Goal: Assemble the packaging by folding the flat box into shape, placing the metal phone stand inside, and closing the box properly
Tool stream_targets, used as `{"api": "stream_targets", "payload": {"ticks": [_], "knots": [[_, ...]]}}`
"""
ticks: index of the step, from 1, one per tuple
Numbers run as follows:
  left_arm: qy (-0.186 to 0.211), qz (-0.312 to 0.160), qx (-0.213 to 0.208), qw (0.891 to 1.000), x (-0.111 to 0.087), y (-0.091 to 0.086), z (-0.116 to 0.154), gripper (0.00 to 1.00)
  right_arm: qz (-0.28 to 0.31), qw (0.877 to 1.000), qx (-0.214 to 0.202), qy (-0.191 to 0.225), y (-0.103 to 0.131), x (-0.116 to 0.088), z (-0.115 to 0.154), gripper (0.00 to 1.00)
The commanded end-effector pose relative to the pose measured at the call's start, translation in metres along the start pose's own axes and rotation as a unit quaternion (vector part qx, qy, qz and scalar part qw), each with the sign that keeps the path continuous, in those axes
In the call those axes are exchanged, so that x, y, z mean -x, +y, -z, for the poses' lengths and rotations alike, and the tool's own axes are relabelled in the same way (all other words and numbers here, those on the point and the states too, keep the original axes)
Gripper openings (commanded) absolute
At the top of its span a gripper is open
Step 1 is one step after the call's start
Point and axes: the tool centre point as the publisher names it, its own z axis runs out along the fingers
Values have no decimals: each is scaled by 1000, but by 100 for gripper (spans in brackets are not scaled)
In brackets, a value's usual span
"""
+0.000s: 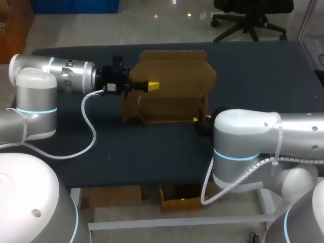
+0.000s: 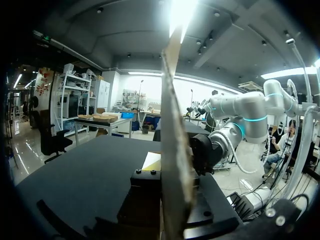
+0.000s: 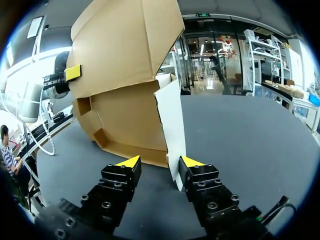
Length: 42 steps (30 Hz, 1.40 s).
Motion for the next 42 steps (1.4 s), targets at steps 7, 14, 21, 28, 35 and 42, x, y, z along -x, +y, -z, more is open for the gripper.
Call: {"api": "stream_targets", "payload": {"ticks": [7,14,21,28,35,42], "knots": [[1,0,0,1000,1,4,-2,0,-3,1000,6,-15,0,-15,-7,47],[1,0,0,1000,1,4,-2,0,-1,1000,5,-27,2,-22,-6,47],[1,0,0,1000,1,4,-2,0,7,999,0,-52,-2,-28,3,48],[1,0,0,1000,1,4,-2,0,18,998,-4,-61,-8,-27,23,48],[1,0,0,1000,1,4,-2,0,32,998,-5,-57,-13,-17,40,49],[1,0,0,1000,1,4,-2,0,45,998,-12,-30,-13,0,48,49]]}}
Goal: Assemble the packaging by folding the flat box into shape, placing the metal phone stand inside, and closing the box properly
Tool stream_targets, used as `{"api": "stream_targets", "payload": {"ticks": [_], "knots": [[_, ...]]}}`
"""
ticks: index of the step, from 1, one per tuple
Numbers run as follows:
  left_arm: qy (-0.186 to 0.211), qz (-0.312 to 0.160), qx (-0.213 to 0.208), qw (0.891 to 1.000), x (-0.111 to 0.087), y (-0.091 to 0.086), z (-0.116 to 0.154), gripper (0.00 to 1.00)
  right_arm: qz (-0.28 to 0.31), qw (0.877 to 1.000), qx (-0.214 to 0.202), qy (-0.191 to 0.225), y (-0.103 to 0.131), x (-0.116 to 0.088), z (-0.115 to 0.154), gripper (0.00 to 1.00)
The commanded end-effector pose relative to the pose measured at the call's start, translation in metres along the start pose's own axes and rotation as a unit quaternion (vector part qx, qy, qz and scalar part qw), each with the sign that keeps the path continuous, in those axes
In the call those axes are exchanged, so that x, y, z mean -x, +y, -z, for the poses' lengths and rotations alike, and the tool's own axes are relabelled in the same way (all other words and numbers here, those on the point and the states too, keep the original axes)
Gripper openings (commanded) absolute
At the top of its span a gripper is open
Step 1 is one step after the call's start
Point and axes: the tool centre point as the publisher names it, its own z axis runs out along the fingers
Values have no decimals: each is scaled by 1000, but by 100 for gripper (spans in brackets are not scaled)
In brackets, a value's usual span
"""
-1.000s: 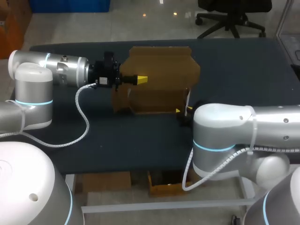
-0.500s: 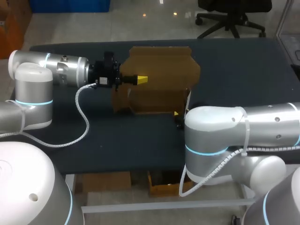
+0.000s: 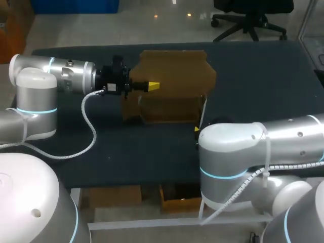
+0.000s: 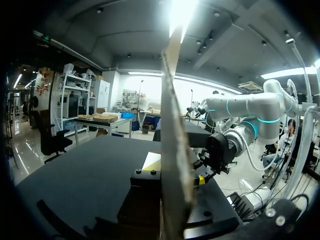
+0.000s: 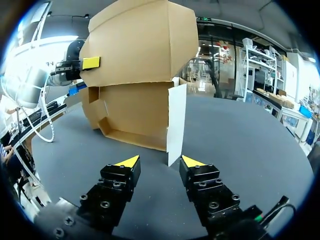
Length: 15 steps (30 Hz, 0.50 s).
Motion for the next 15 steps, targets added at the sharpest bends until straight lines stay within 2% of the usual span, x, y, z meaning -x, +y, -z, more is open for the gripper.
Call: {"api": "stream_targets", "payload": {"ticks": [1,15], "knots": [[1,0,0,1000,1,4,-1,0,5,1000,-1,28,0,15,3,49],[1,0,0,1000,1,4,-1,0,39,990,2,134,11,49,2,48]]}}
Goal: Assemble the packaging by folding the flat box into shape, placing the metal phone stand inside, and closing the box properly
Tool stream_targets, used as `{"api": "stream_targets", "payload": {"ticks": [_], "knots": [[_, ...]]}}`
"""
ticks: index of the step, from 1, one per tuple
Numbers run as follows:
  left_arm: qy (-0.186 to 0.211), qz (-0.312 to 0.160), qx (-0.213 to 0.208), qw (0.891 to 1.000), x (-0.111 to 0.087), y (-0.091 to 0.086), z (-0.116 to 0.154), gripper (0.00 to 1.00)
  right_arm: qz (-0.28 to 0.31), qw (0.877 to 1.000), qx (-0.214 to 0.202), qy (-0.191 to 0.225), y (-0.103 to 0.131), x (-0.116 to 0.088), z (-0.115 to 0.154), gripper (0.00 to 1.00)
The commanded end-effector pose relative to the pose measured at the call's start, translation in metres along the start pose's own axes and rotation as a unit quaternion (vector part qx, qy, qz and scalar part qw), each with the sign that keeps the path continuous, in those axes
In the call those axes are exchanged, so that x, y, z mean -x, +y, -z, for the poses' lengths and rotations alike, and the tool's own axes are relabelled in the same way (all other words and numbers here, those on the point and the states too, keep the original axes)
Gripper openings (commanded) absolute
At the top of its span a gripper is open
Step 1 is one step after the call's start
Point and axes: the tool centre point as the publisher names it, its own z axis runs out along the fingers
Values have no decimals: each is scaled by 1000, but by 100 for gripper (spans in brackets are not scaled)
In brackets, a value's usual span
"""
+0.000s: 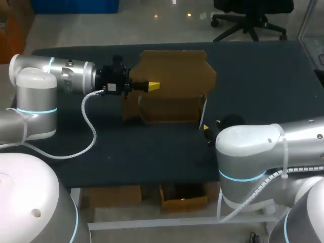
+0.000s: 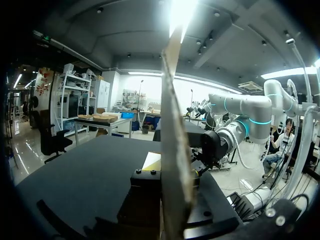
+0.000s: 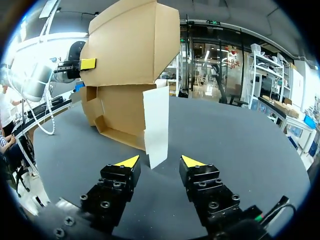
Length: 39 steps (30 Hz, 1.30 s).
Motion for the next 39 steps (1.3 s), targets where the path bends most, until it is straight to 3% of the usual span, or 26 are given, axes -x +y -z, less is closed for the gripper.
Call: {"api": "stream_targets", "payload": {"ticks": [1,23,39], "knots": [[1,0,0,1000,1,4,-1,0,5,994,-1,114,5,18,4,48],[1,0,0,1000,1,4,-1,0,80,967,3,240,10,40,-16,47],[1,0,0,1000,1,4,-1,0,114,949,6,295,16,48,-24,46]]}}
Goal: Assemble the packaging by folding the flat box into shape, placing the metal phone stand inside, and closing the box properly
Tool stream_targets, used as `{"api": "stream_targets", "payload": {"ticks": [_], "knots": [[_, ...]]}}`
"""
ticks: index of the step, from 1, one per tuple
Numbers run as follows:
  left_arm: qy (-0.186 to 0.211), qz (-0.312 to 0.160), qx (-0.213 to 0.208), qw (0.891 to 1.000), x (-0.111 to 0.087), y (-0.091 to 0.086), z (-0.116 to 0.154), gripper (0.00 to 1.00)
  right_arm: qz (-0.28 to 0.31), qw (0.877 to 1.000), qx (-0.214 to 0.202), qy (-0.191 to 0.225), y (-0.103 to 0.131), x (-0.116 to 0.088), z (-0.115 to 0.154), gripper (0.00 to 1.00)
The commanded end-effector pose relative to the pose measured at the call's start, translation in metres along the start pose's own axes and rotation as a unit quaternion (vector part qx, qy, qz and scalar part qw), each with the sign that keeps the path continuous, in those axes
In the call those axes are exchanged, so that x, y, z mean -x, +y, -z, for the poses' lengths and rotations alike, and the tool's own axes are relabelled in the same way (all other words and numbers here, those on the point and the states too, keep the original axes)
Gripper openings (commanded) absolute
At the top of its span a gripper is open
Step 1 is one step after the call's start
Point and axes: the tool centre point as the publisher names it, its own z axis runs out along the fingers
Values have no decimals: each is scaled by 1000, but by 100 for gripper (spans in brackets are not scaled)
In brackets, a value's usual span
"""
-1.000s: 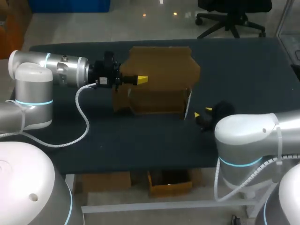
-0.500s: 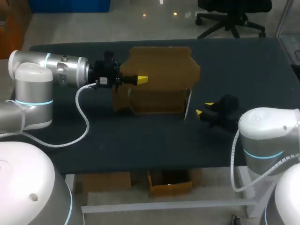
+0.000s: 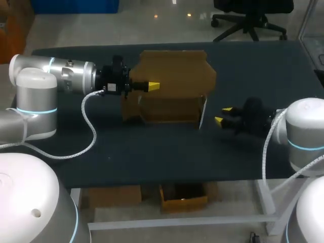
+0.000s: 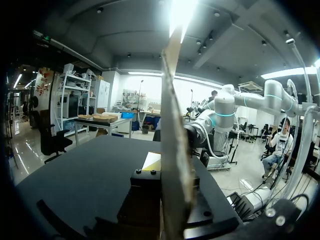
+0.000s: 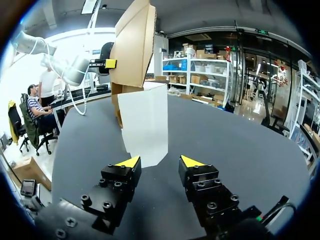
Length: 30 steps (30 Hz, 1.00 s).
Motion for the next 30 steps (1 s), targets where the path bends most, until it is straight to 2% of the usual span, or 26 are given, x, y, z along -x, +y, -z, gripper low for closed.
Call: {"api": "stream_targets", "payload": {"ticks": [1,14,25,30], "knots": [[1,0,0,1000,1,4,-1,0,5,997,2,79,1,5,1,46],[1,0,0,1000,1,4,-1,0,33,994,-13,106,-2,1,-9,47],[1,0,0,1000,1,4,-1,0,66,992,-29,105,3,-5,-21,46],[1,0,0,1000,1,4,-1,0,85,992,-27,87,8,-6,-23,45]]}}
